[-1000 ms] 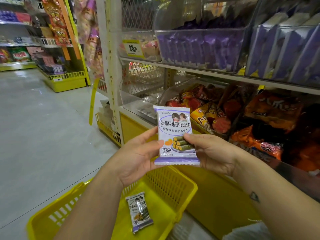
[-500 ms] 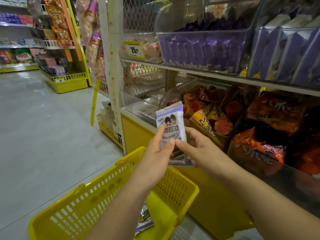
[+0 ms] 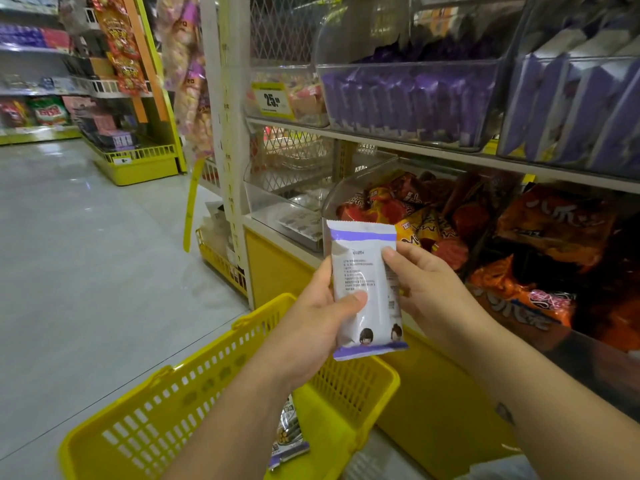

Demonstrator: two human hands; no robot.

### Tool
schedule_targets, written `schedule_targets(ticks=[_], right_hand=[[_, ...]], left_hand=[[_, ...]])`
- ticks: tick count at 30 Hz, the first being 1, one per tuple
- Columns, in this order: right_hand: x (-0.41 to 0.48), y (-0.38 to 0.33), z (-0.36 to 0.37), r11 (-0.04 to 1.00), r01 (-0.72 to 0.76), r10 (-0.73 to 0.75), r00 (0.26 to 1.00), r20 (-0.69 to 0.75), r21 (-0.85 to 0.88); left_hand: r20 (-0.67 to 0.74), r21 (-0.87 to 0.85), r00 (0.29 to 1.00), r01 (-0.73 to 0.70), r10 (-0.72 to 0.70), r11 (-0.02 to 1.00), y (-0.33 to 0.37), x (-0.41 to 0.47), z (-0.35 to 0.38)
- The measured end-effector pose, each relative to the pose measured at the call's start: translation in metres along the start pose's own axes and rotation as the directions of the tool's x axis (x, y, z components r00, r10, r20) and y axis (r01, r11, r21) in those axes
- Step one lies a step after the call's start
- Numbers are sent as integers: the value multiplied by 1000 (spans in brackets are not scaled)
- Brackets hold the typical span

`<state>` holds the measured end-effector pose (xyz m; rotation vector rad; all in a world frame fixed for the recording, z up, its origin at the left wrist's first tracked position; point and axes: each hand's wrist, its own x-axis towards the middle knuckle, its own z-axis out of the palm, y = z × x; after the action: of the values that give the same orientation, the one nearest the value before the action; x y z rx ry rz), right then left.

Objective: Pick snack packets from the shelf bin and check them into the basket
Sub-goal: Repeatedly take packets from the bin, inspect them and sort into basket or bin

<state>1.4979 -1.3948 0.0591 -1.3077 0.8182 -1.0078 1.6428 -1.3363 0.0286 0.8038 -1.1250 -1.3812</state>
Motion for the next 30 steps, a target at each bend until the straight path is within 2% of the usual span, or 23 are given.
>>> schedule_targets(ticks=[2, 4, 7, 13, 15, 17, 20, 22, 26, 30], right_hand=[[0, -1, -1, 1000, 20, -21, 1000, 11, 23], [0, -2, -2, 998, 65, -65, 998, 3, 17], [-3, -3, 0, 980, 174, -175, 985, -1, -95], [-9, -5, 4, 948, 262, -253, 965, 68, -184], [-10, -8, 2, 948, 262, -244, 963, 117, -179], [-12, -13, -1, 968, 214, -185, 962, 201, -132], [-15, -19, -7, 992, 93, -61, 946, 319, -84], [-16, -20, -10, 995, 47, -10, 928, 372, -90], [-18, -20, -10, 996, -8, 43, 907, 419, -84], [-16, -18, -10, 993, 10, 31, 936, 350, -116]], left_hand=[[4, 29, 1000, -25, 25, 999, 0, 2, -1], [-51, 89, 996, -75, 79, 993, -2, 3, -1], [-144, 170, 975, -142, 167, 975, -2, 5, -5], [-190, 213, 964, -147, 189, 966, 2, 3, -12], [-199, 138, 964, -150, 176, 979, 2, 3, -12], [-222, -25, 967, -135, 126, 991, 3, 4, -14], [-269, -267, 963, -110, 35, 958, 5, 5, -21], [-275, -361, 961, -110, 7, 926, 6, 5, -28], [-287, -426, 957, -98, -31, 899, 6, 6, -36], [-324, -447, 943, -79, -79, 891, 4, 6, -35]])
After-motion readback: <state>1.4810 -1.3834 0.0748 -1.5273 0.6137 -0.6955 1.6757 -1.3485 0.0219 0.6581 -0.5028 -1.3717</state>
